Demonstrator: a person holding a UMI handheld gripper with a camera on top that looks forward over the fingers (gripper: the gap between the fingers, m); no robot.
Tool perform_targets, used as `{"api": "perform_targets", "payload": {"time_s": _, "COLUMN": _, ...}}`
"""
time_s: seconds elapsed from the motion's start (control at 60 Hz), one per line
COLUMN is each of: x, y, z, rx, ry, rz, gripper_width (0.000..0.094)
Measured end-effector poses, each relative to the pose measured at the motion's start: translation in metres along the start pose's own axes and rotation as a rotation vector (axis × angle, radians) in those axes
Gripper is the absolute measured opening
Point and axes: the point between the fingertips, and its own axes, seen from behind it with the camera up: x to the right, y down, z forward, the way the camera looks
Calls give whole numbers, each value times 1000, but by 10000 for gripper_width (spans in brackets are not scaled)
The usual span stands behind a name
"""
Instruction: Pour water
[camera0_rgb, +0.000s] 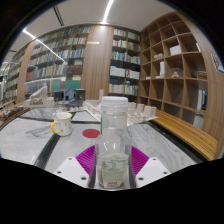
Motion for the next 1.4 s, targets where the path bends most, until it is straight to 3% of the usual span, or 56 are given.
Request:
{"api": "perform_targets", "payload": {"time_s": 0.05, "x": 1, "y": -1, "z": -1, "rx": -2, "ry": 3, "rz": 0, "gripper_width": 422}}
{"api": "perform_targets", "payload": {"time_s": 0.183, "x": 16, "y": -16, "z": 0, "rx": 8, "ry": 58, "rz": -26, "gripper_width": 407}}
{"api": "perform_targets", "payload": {"time_s": 0.3, "x": 53, "y": -51, "z": 10, "rx": 21, "ry": 179, "rz": -84, "gripper_width": 408}}
{"api": "perform_targets", "payload": {"time_s": 0.517, "x": 95, "y": -180, "z": 54, "rx": 137, "ry": 439, "rz": -530, "gripper_width": 407}}
{"api": "perform_targets", "payload": {"time_s": 0.683, "x": 28, "y": -274, "z": 89, "rx": 305, "ry": 560, "rz": -1065, "gripper_width": 404}}
{"api": "perform_targets", "payload": {"time_s": 0.867, "x": -81, "y": -288, "z": 135, "rx": 416, "ry": 549, "rz": -1600, "gripper_width": 407}}
{"api": "perform_targets", "payload": {"time_s": 1.117, "x": -168, "y": -215, "z": 188, "rx": 505, "ry": 430, "rz": -2140, "gripper_width": 404}}
{"api": "perform_targets", "payload": {"time_s": 1.267, "x": -178, "y": -194, "z": 194, "rx": 533, "ry": 362, "rz": -2160, "gripper_width": 407}}
{"api": "perform_targets", "payload": {"time_s": 1.4, "x": -169, "y": -231, "z": 178, "rx": 559, "ry": 364, "rz": -1900, "gripper_width": 406}}
